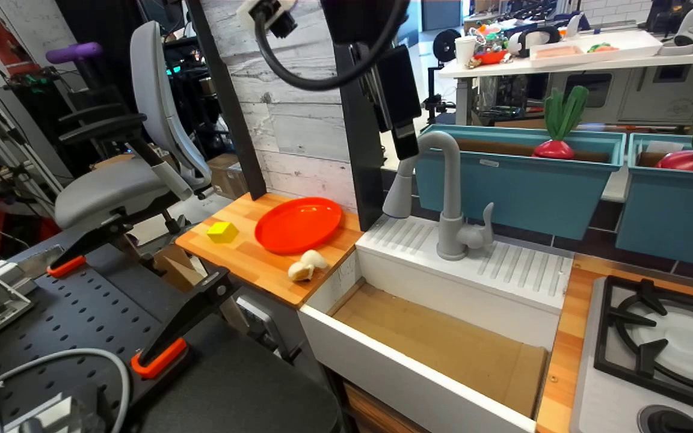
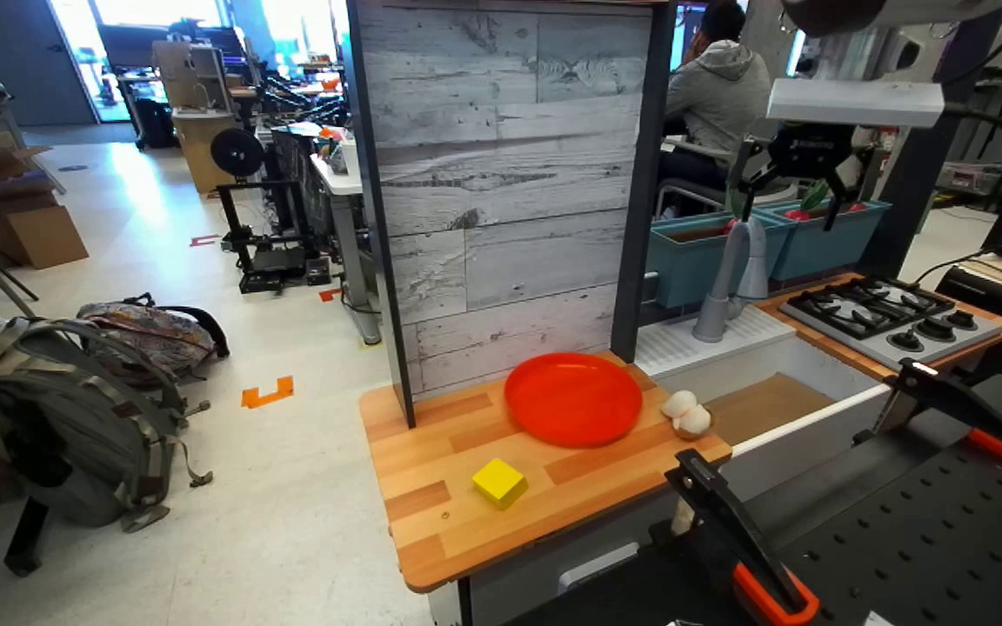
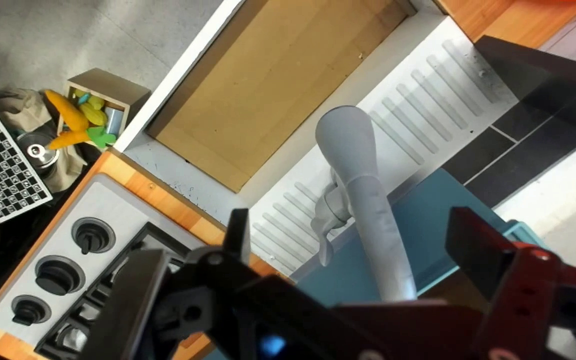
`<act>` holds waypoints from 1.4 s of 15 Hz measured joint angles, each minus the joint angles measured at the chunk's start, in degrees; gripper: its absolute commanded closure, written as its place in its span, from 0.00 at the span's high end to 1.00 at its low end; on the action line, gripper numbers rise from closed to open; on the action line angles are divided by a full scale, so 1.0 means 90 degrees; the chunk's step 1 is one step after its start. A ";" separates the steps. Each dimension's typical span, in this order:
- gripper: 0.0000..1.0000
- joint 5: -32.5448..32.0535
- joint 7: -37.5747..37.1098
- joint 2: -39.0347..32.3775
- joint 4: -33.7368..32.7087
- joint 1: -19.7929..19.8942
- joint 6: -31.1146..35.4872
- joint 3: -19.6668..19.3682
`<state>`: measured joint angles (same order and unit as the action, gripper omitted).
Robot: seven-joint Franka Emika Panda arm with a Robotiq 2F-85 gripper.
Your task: Move the tap to the left
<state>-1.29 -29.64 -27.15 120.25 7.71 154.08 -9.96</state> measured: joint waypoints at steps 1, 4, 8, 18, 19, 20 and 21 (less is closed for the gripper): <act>1.00 0.0031 0.0000 -0.0121 -0.0088 -0.0058 0.0000 -0.0026; 1.00 0.0125 0.0000 -0.0387 -0.0338 -0.0150 -0.0001 -0.0065; 0.74 0.0176 0.0000 -0.0642 -0.0604 -0.0194 -0.0007 -0.0116; 0.04 0.0267 0.0098 -0.0766 -0.0808 -0.0260 -0.0196 -0.0123; 0.06 0.0356 0.0199 -0.0769 -0.0853 -0.0250 -0.0321 -0.0113; 0.06 0.0472 0.0277 -0.0790 -0.0920 -0.0230 -0.0433 -0.0095; 0.06 0.0600 0.0324 -0.0810 -0.0985 -0.0216 -0.0525 -0.0083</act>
<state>4.11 -26.72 -34.44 111.38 5.77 149.35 -10.71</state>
